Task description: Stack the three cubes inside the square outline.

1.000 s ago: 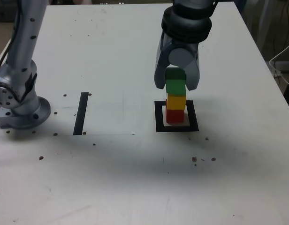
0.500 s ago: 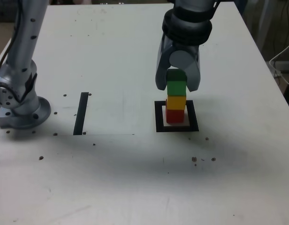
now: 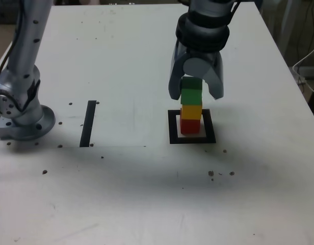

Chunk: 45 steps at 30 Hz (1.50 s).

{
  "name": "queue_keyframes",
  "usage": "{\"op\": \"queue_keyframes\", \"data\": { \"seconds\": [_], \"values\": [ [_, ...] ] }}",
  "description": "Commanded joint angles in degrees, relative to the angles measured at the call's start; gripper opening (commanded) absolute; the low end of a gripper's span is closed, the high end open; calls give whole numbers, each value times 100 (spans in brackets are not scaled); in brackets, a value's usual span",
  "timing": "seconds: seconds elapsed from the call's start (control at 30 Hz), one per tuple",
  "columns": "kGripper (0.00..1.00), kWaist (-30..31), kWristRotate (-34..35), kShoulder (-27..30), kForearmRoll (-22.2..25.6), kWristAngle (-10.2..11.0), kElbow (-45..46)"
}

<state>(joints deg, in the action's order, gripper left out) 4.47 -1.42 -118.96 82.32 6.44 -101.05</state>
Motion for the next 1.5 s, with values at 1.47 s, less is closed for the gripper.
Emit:
{"op": "queue_keyframes", "data": {
  "seconds": [1.47],
  "values": [
    [99, -5, -204, 2136, 334, -527, 1606]
  ]
}}
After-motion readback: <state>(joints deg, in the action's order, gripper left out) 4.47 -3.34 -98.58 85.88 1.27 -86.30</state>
